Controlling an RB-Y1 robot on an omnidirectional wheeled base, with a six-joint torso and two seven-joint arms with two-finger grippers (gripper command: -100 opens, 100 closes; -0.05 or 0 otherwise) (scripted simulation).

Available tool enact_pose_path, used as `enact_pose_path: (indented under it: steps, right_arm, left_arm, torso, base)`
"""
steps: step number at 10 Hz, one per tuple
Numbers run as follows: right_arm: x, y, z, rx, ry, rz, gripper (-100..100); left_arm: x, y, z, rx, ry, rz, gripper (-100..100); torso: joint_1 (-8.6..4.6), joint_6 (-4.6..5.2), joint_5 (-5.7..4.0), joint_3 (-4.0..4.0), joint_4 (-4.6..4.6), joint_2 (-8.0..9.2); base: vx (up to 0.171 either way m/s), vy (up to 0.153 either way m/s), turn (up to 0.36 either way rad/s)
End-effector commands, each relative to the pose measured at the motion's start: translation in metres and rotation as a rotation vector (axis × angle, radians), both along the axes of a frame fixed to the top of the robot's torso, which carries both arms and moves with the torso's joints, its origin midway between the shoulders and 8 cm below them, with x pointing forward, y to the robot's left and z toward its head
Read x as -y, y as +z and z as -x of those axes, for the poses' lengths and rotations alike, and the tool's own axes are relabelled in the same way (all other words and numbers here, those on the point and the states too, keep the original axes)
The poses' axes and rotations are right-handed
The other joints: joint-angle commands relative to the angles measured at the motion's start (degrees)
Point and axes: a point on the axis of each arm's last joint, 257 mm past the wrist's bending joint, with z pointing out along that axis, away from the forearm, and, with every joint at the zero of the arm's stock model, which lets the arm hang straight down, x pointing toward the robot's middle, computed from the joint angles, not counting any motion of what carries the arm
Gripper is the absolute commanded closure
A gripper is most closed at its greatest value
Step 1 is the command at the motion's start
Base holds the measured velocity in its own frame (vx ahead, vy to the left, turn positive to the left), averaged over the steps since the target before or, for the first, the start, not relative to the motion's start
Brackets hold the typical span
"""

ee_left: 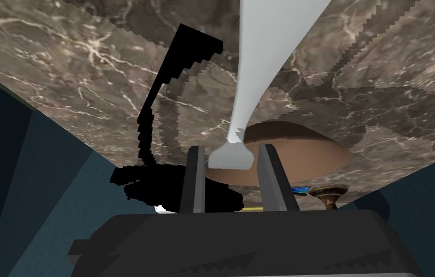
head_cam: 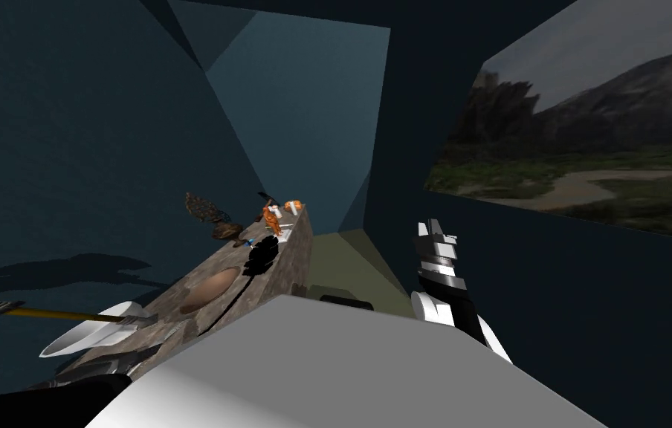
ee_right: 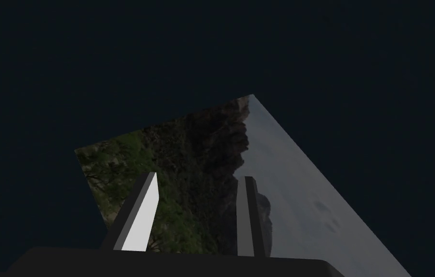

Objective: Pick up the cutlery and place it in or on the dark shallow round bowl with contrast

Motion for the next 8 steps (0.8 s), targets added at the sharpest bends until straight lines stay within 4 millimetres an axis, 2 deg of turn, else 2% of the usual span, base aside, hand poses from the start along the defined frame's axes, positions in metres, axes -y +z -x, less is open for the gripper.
enact_pose_path:
  steps: [1,3,6,8]
  right_arm:
    - [0.000,0.000,0.000,0.000,0.000,0.000,0]
    - [0.000,0.000,0.000,0.000,0.000,0.000,0]
    - [0.000,0.000,0.000,0.000,0.000,0.000,0]
    - [0.000,0.000,0.000,0.000,0.000,0.000,0]
  left_arm:
    - [0.002,0.002,0.007,-0.034,-0.025,0.016,100]
    - [0.006,0.003,0.016,-0.074,-0.053,0.034,100]
    - [0.012,0.005,0.028,-0.129,-0.091,0.063,100]
    - [0.017,0.005,0.035,-0.161,-0.115,0.082,100]
  torso:
    - [0.00,0.00,0.00,0.00,0.00,0.00]
    - [-0.12,-0.03,0.01,-0.04,-0.01,-0.08]
    - [0.32,0.00,0.10,0.05,0.02,0.10]
    - [0.25,-0.01,0.09,0.11,0.05,0.21]
  base:
    - [0.302,0.085,0.231]
    - [0.300,0.064,0.241]
    - [0.265,0.129,0.154]
    - [0.247,0.072,0.146]
